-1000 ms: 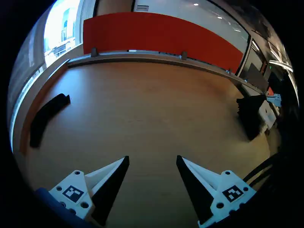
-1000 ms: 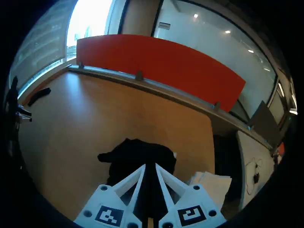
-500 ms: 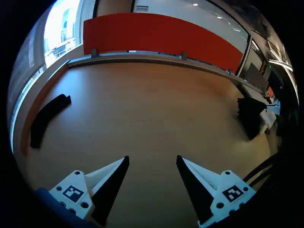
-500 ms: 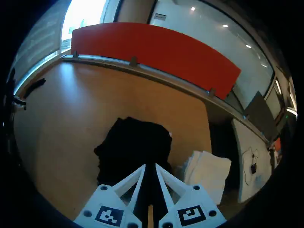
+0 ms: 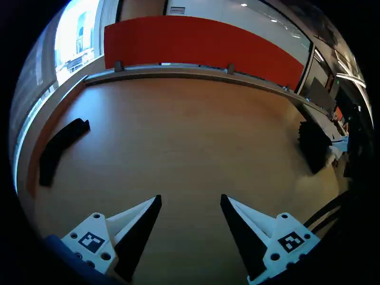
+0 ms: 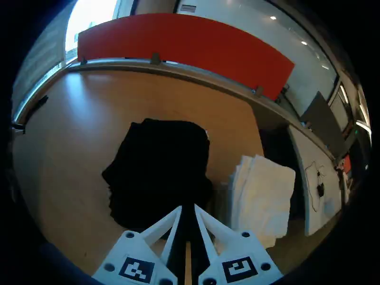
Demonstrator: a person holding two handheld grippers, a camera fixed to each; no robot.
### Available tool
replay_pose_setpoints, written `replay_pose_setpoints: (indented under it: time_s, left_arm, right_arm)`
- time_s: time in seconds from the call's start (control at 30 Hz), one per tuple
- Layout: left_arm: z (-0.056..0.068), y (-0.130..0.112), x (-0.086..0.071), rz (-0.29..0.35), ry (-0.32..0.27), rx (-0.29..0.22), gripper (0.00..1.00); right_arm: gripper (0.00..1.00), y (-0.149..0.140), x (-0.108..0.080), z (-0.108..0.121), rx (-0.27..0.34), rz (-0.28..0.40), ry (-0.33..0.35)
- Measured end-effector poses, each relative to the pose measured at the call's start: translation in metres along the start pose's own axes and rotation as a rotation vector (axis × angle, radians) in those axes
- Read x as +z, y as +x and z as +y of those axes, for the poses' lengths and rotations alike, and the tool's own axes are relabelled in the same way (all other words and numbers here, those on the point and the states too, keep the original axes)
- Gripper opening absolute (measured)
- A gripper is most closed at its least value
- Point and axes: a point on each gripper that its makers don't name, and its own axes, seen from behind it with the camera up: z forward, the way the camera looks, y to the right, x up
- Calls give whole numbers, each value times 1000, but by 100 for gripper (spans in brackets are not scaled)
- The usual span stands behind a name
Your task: Fold towel
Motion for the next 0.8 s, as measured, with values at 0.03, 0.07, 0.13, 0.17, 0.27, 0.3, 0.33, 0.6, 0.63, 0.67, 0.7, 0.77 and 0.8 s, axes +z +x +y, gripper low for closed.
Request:
replay_pose_setpoints:
  time_s: [0.03,0.07,0.13,0.17,0.27,0.3,0.33,0.6,0.63,0.67,0.7,0.77,0.8]
  left_arm:
    - [0,0,0,-1,0,0,92]
    - [0,0,0,-1,1,0,92]
    - [0,0,0,-2,2,-1,92]
    - [0,0,1,-3,3,0,92]
    - [-1,0,1,-4,5,3,92]
    - [-1,0,1,-4,6,5,92]
    - [-1,0,1,-5,7,6,92]
    - [-1,-1,1,-6,10,12,92]
    - [-1,-1,1,-7,10,11,92]
    - [0,-1,1,-7,10,11,92]
    - [0,-2,1,-7,11,11,92]
    - [-1,-2,1,-8,12,12,92]
    - [-1,-2,1,-9,12,13,92]
  right_arm:
    - [3,-3,2,0,4,-6,-1]
    - [3,-6,3,0,7,-11,-2]
    - [3,-12,7,1,16,-21,-2]
    - [3,-14,8,1,21,-25,-2]
    - [3,-21,13,1,37,-38,-4]
    - [3,-23,15,1,42,-42,-4]
    - [3,-25,17,1,46,-46,-4]
    - [3,-40,29,0,80,-79,-5]
    - [3,-40,30,0,84,-81,-4]
    - [3,-41,32,0,89,-83,-4]
    - [3,-42,33,0,94,-86,-4]
    - [3,-45,35,0,101,-92,-7]
    - [3,-46,36,0,105,-95,-8]
